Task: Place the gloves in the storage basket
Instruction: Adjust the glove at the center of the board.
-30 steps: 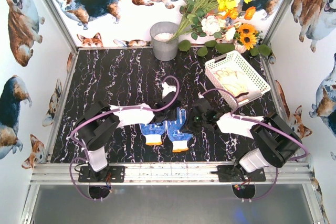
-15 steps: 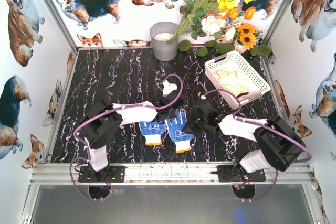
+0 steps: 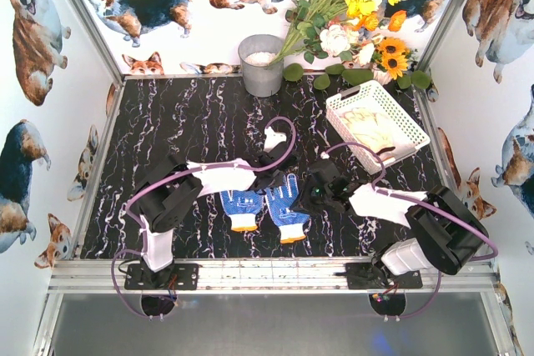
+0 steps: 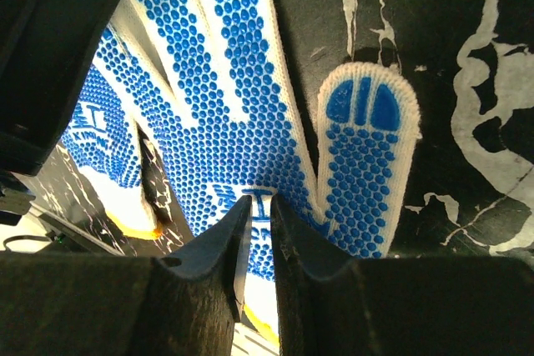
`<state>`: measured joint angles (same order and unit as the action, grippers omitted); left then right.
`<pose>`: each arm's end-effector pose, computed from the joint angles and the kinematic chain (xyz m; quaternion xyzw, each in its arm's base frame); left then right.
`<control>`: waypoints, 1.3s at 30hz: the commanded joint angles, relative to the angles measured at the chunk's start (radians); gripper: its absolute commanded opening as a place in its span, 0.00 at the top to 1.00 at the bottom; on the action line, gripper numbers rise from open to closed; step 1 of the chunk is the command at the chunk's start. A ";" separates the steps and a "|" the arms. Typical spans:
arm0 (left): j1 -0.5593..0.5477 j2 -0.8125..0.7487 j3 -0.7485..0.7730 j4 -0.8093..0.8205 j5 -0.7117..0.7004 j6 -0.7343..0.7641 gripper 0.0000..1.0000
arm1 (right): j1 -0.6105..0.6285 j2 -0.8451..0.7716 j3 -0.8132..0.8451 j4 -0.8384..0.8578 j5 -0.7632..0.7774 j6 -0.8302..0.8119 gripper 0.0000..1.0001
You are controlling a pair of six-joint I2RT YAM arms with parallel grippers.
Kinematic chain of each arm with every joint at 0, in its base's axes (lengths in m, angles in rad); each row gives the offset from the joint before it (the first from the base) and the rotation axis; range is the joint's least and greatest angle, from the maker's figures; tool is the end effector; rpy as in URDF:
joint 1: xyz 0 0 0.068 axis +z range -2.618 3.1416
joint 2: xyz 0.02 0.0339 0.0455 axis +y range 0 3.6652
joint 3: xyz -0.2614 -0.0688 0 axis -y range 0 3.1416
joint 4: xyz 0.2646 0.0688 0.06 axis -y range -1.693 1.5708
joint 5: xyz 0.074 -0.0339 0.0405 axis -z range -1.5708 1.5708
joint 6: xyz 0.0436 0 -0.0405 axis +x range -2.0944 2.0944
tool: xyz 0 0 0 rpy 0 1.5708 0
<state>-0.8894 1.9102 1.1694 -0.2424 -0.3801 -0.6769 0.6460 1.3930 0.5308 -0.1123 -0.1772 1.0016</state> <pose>0.2684 -0.3053 0.1304 0.0453 0.9404 -0.0725 0.3291 0.2007 0.1610 0.1122 0.1428 0.9417 0.2722 0.1367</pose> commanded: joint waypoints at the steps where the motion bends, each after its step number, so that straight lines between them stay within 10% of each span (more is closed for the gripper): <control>1: -0.008 -0.032 0.006 -0.015 -0.046 0.007 1.00 | 0.001 0.003 -0.032 -0.097 0.077 -0.023 0.81; 13: -0.111 0.001 0.183 -0.349 -0.407 -0.020 1.00 | 0.001 0.005 -0.032 -0.115 0.091 -0.024 0.81; 20: -0.114 -0.119 0.098 -0.266 -0.417 -0.012 0.60 | 0.001 -0.016 -0.028 -0.133 0.098 -0.023 0.81; 39: -0.109 -0.239 -0.142 0.059 0.039 -0.041 0.59 | 0.002 -0.268 0.052 -0.289 0.132 -0.059 0.70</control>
<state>-1.0035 1.6386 1.0431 -0.2871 -0.4694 -0.6971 0.6460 1.1690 0.5484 -0.3443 -0.1158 0.9623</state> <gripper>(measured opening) 0.431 0.297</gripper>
